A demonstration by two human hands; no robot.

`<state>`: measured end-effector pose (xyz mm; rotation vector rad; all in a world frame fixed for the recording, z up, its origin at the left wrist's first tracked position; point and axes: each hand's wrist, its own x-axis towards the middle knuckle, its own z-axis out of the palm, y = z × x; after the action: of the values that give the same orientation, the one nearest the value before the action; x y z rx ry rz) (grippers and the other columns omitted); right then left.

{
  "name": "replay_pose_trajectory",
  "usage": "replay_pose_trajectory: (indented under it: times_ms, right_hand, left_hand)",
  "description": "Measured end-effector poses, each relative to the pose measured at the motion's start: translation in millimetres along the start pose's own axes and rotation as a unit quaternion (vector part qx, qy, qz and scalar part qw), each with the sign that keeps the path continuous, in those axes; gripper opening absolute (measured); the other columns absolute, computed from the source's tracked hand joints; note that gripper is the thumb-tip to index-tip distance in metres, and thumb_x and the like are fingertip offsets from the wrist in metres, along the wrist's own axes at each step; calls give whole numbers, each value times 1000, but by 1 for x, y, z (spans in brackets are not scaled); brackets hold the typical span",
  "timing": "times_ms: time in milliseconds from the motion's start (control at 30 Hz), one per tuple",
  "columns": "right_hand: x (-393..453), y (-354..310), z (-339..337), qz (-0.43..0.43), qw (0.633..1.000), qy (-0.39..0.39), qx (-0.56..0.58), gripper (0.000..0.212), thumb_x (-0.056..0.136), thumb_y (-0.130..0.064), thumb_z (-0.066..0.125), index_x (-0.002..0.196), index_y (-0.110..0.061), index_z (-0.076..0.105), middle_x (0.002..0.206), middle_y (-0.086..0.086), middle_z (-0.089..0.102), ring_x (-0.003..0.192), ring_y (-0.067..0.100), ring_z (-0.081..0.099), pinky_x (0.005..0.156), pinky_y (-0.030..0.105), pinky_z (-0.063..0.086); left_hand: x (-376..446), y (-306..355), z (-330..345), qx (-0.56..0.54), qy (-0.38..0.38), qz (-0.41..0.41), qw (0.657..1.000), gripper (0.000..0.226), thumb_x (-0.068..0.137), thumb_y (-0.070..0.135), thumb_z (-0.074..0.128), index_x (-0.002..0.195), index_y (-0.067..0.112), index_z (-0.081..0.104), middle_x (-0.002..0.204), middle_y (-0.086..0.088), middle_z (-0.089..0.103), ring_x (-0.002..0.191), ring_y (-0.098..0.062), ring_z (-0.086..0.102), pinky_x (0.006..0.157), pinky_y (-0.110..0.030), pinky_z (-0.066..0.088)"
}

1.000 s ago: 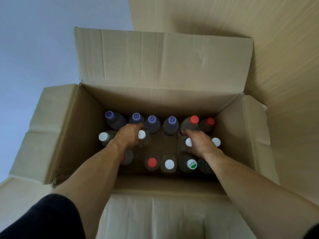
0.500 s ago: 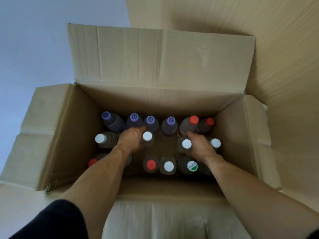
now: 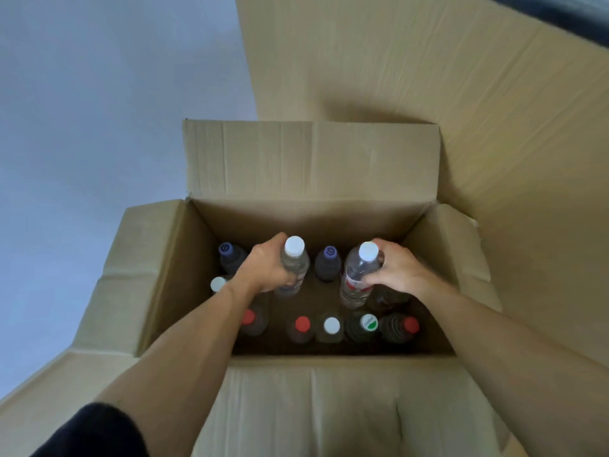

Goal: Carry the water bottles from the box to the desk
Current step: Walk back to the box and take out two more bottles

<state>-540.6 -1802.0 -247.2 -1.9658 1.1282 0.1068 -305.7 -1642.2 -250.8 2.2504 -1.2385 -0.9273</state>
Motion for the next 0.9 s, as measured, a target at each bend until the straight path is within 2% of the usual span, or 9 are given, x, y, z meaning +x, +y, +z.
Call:
replay_pose_trajectory:
  times_ms: [100,233,367,433,500,600,700,833,900]
  right_hand:
    - [-5,-11,-9,-4,993,1,121,48,63,-1,85,103,-23,69,103,2,74,104,26,68,95,43,54]
    - [-17,-33,-23,8,967,-28,253,47,77,-3,81,117,-25,69,117,1,73,116,24,64,104,48,50]
    - [-26,-53,-33,-3,931,-37,363,42,85,-6,75,123,-18,67,118,5,73,117,26,65,103,48,50]
    - [-30,-63,-37,-13,919,-40,391,39,87,-10,74,125,-16,66,117,5,73,114,25,67,99,46,53]
    - [-31,-69,-39,-15,909,-39,415,35,88,-13,73,123,-13,67,116,8,74,112,27,68,98,47,54]
    - [-33,-76,-41,2,887,-20,462,33,86,-20,75,117,-9,70,113,12,74,111,29,69,96,48,54]
    - [-36,-81,-41,6,876,-10,483,37,89,-27,73,121,-10,67,115,13,74,111,30,67,98,51,52]
    - [-39,-91,-42,-7,883,-33,468,51,87,-42,70,128,-13,62,120,13,71,115,31,65,106,50,47]
    - [-40,-93,-43,-7,888,-49,458,47,93,-44,64,131,-16,60,123,12,69,119,31,63,110,52,43]
  left_hand:
    - [-6,14,-23,-75,15,5,997,48,66,32,88,104,22,61,102,6,69,97,-15,65,80,-24,48]
    - [-16,37,-51,-195,-8,24,981,53,58,22,78,108,9,68,106,-10,74,99,-26,69,91,-41,53]
    - [-26,51,-68,-290,-3,-3,957,40,68,12,87,106,15,73,96,-5,76,90,-21,70,82,-37,57]
    - [-29,57,-71,-340,-3,-12,940,34,77,8,84,107,19,72,102,-5,77,96,-24,73,86,-38,60]
    - [-32,64,-74,-373,-2,-25,928,32,81,16,82,111,21,72,105,-3,77,101,-23,72,86,-41,59]
    - [-37,73,-72,-417,6,-33,908,31,84,29,79,113,21,73,105,-4,77,100,-23,73,76,-36,58]
    - [-42,83,-67,-460,10,-40,887,33,88,33,76,116,18,70,106,-5,77,94,-20,75,65,-31,59]
    - [-44,93,-61,-495,6,-47,867,41,90,39,73,123,16,65,107,-7,77,96,-23,75,77,-43,61]
    - [-46,96,-56,-506,11,-51,861,45,91,44,71,124,16,65,106,-7,76,95,-24,75,79,-44,61]
